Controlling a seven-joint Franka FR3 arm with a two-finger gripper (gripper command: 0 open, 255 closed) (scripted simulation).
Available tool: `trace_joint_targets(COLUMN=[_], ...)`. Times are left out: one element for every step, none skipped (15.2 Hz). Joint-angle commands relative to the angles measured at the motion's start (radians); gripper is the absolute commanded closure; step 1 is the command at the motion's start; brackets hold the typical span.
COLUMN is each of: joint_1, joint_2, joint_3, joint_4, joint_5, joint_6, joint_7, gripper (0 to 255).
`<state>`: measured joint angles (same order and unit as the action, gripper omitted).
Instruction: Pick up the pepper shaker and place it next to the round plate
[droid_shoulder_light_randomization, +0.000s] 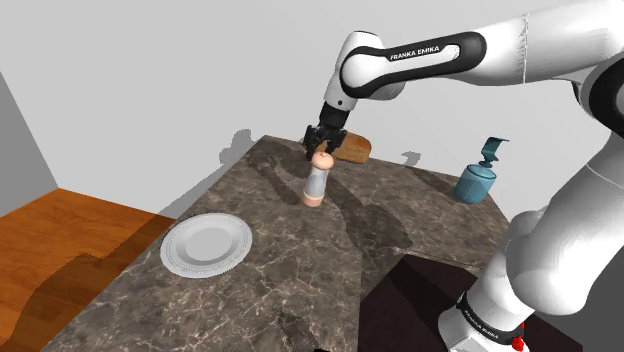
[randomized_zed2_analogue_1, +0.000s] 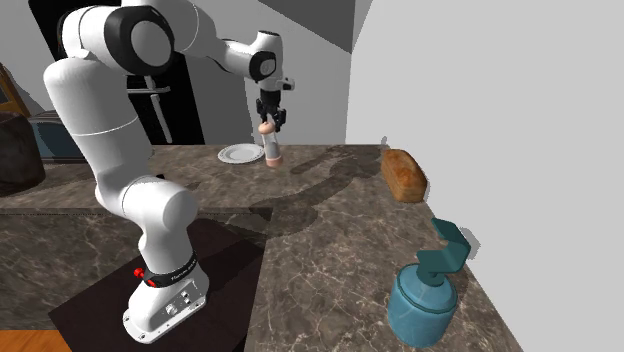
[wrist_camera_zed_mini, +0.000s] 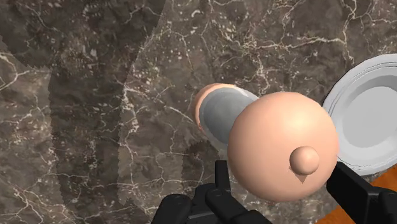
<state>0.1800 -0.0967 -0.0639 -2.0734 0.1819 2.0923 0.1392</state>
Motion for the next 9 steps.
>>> trace_joint_targets(joint_1=[0.021,0.032,0.043,0.054,0.065,0.075,0.086,0.097,0.107], joint_2=[0.000,0.001,0.003,0.006,0.010,0.015,0.021,0.028,0.036], joint_3=[0.027,0.040,0.054,0.068,0.081,0.095,0.108,0.121,0.135], joint_4=[-0.004,-0.004,-0.003,0.000,0.004,0.008,0.014,0.021,0.030], joint_5=[-0.003,-0.005,-0.007,-0.009,-0.011,-0.014,-0.017,-0.020,-0.024], joint_6=[0.013,0.018,0.022,0.027,0.031,0.034,0.038,0.041,0.044], joint_7=[0.049,0.074,0.099,0.124,0.150,0.175,0.200,0.225,0.251], gripper=[255,255,255,255,255,255,255,255,255])
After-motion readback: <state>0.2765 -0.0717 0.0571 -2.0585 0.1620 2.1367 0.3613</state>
